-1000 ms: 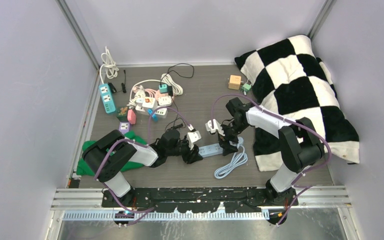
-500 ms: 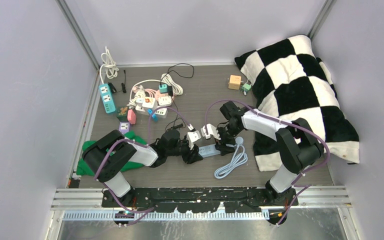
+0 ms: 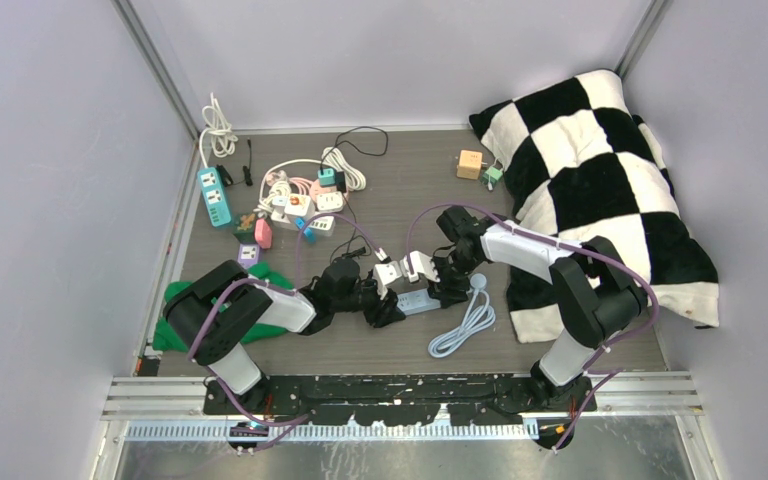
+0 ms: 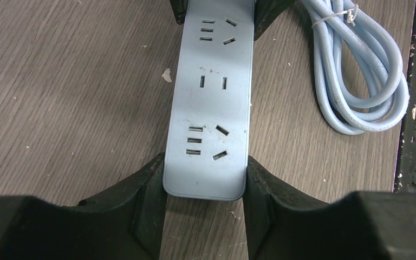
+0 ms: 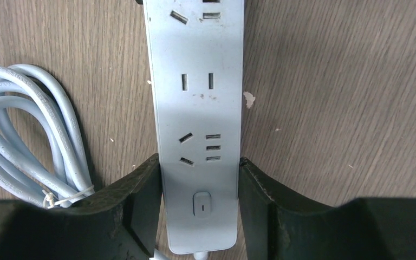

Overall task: Pull the plug off the socket
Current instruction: Pick up the socket from the center of the board.

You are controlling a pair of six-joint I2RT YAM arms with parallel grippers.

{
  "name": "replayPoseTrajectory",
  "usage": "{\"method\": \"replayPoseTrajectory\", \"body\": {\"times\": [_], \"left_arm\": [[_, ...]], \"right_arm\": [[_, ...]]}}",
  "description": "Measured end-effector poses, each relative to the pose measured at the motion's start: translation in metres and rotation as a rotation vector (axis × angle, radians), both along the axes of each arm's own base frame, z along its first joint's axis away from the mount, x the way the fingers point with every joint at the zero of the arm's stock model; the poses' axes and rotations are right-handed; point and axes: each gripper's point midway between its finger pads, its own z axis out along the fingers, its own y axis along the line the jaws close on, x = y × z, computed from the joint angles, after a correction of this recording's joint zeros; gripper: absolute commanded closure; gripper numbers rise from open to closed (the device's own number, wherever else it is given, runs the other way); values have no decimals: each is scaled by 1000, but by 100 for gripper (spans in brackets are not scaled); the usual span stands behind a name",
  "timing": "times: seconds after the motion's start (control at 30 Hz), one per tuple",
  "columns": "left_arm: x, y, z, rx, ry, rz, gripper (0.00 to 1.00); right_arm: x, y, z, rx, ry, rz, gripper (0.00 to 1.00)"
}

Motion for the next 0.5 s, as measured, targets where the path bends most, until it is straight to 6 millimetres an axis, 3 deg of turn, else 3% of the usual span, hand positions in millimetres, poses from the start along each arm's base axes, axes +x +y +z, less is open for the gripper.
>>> {"method": "replayPoseTrajectory", "body": {"times": [0.07, 0.23, 0.43, 0.5], "left_arm": [[0, 0, 0, 1, 0, 1, 92], [1, 1, 2, 2, -3, 11, 52], [10, 6, 13, -10, -27, 74, 25], [15, 6, 21, -28, -44, 100, 3]], "right_arm": [[0, 0, 0, 0, 0, 0, 67], [0, 1, 0, 2, 0, -4, 85], [2, 3, 1, 9, 6, -30, 94], [2, 2, 1, 8, 13, -44, 98]]}}
